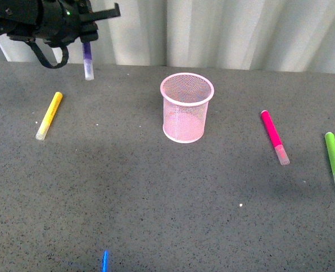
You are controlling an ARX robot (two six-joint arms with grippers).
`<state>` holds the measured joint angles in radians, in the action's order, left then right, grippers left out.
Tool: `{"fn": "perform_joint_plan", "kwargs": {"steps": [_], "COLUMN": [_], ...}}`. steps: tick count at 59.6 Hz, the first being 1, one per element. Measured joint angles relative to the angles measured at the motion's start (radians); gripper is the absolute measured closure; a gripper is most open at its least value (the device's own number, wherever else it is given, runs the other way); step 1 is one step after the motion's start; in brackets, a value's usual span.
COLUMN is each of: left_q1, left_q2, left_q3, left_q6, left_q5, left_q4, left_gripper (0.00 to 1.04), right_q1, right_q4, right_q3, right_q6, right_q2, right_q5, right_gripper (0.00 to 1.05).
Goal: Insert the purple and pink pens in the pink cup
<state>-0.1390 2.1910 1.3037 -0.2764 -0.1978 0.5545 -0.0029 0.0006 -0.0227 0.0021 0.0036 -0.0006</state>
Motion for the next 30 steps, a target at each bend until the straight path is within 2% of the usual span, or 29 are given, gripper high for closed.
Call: {"fn": "perform_joint_plan", "kwargs": {"steps": [15, 30], "left_q1": [0.0, -0.091], "left_q2": [-0.105, -0.203], "left_q3": [-0.211, -0.418], "left_q6": [-0.088, -0.158], "left_q5": [-0.002, -0.037], "left_q4": [0.39, 0.606], "left_gripper": [0.93, 0.93], "right_q1": [0.0, 0.0], "right_q4": [0.0, 0.0], "right_q3": [0.0, 0.0], "right_q6": [0.0, 0.0], "right_q2": [0.0, 0.0], "right_q5": [0.0, 0.0], "right_gripper": [0.07, 0.07]}}
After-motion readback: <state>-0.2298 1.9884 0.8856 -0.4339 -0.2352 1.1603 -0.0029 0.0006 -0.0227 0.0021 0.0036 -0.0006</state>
